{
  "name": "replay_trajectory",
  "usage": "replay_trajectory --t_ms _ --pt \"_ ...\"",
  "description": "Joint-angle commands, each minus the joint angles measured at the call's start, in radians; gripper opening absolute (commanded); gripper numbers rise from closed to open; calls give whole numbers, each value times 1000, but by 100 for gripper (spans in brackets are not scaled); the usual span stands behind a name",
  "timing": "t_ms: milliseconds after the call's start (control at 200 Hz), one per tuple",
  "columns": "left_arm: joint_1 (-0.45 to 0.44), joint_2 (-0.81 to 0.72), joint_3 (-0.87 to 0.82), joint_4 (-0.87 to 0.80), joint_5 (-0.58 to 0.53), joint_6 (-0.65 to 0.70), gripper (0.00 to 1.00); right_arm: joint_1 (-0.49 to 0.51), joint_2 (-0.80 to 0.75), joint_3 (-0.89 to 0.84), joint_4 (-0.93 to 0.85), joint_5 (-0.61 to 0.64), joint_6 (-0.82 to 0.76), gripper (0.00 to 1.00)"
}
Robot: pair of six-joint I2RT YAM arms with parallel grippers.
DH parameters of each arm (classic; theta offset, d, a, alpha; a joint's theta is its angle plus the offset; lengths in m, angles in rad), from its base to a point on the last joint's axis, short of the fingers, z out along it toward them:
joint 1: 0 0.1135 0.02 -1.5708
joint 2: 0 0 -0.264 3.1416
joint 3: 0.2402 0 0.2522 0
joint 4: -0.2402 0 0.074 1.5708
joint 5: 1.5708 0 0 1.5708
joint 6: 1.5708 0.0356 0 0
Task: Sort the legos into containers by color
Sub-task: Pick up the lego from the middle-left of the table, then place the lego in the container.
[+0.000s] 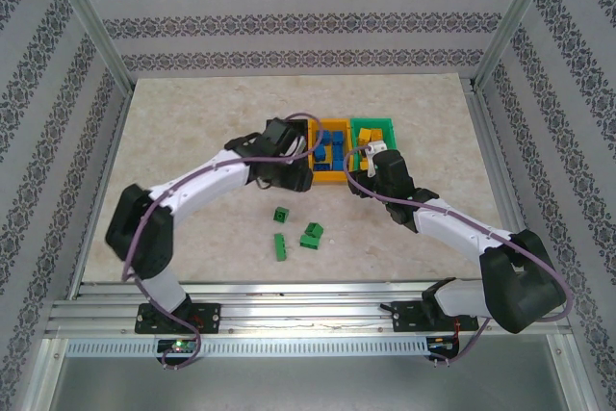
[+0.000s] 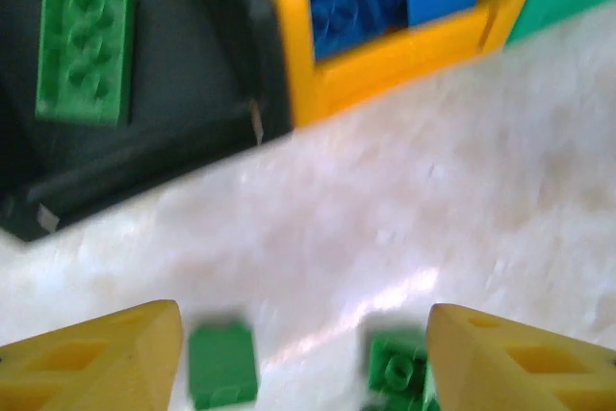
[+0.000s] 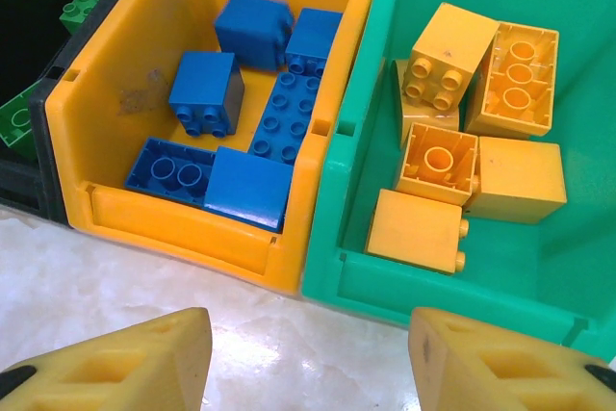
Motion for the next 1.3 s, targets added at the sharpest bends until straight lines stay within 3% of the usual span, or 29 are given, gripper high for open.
replay_trajectory --t_ms 0,100,300,495,680,919,1114,1154,1224,1294 --pt "-4 -61 -110 -24 23 -31 76 8 8 -8 26 9 14 57" --pt "-4 -68 -172 -20 27 -19 80 8 17 -6 27 8 14 57" --pt "0 64 -140 -16 58 4 77 8 27 -4 27 12 11 57" --pt "8 158 -103 -12 90 9 53 8 21 -5 26 12 10 57" --pt "12 119 -101 -23 60 15 27 10 15 -7 26 13 8 57" --pt "109 43 7 -65 24 64 27 19 9 -1 33 -63 6 57" --pt "207 139 207 -84 59 120 32 76 18 -6 -6 -169 112 56" --pt "216 173 251 -86 61 131 37 103 30 -12 -10 -186 142 56" --pt "220 237 335 -116 40 153 54 163 65 -5 -32 -203 173 56" --pt "219 282 405 -165 41 163 60 227 105 18 -73 -196 191 57"
